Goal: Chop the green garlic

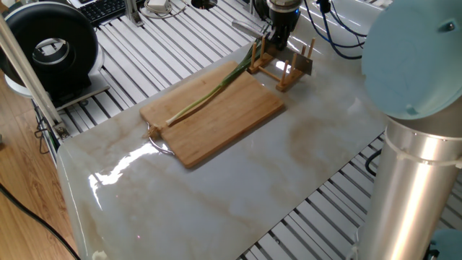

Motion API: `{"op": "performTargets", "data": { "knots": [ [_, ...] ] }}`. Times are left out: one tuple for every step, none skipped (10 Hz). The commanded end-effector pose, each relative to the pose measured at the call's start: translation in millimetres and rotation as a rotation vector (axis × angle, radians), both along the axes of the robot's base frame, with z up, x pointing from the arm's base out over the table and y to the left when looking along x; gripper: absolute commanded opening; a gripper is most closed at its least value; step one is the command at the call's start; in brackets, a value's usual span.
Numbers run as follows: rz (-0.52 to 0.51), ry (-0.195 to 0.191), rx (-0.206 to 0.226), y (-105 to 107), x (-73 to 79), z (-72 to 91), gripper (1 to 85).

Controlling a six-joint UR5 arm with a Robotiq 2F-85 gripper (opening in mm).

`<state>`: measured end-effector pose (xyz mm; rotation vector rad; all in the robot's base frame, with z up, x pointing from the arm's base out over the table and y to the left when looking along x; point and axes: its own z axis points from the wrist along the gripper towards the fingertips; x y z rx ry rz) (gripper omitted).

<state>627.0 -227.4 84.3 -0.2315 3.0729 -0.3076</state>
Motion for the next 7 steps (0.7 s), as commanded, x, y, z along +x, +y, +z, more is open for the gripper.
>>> {"op": "performTargets", "data": {
  "knots": [
    [0.003,0.014,0.036,17,-3.6,26.2,22.3],
    [0.003,0.014,0.036,24,-3.3,38.3,22.3],
    [0.004,0.014,0.039,32,-3.0,50.4,22.3],
    [0.001,0.011,0.055,45,-1.6,61.7,21.3],
    [-0.016,0.006,0.079,61,-0.3,70.5,19.0],
    [-0.041,-0.009,0.087,75,3.8,75.5,4.0],
    [-0.057,-0.019,0.105,88,6.4,77.1,1.3]
  ]
}}
